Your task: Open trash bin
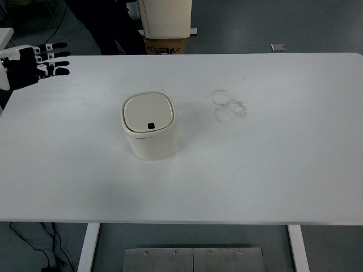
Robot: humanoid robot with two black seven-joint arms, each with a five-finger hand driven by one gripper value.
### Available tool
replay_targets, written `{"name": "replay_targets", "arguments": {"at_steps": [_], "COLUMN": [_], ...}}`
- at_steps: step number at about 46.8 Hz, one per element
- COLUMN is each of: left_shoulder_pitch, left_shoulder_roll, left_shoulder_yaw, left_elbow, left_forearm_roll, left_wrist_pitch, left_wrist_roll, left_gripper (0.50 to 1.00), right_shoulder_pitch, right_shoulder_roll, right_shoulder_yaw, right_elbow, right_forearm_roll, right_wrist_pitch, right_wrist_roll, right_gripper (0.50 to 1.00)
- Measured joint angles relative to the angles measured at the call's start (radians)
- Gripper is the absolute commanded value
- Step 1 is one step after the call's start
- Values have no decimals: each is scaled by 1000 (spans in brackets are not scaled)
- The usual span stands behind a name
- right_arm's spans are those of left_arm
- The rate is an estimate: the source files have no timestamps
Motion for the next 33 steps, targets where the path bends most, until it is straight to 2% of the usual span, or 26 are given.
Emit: {"name": "replay_targets", "arguments": {"at_steps": [8,20,26,33], "left_shoulder_pitch": [-112,-175,-202,-228], "left_shoulder_roll": [-1,-20,-56,-96], "left_shoulder_yaw": [102,110,110,110], "left_elbow": [-62,-92,-93,-94], "left_forearm_roll": [62,210,281,342], "left_wrist_pitch": [-7,-47,-75,-117], "left_wrist_roll": [1,2,6,65], "left_gripper": [1000,1000,1000,1000], "right_shoulder_pitch": [0,0,0,0], "right_shoulder_roll": [0,0,0,0], "right_shoulder_yaw": [0,0,0,0], "right_elbow": [0,0,0,0], "right_forearm_roll": [0,0,-1,0], "right_wrist_pitch": [0,0,0,0], "right_wrist_roll": [-1,-1,0,0], "right_gripper": [991,991,991,991]}}
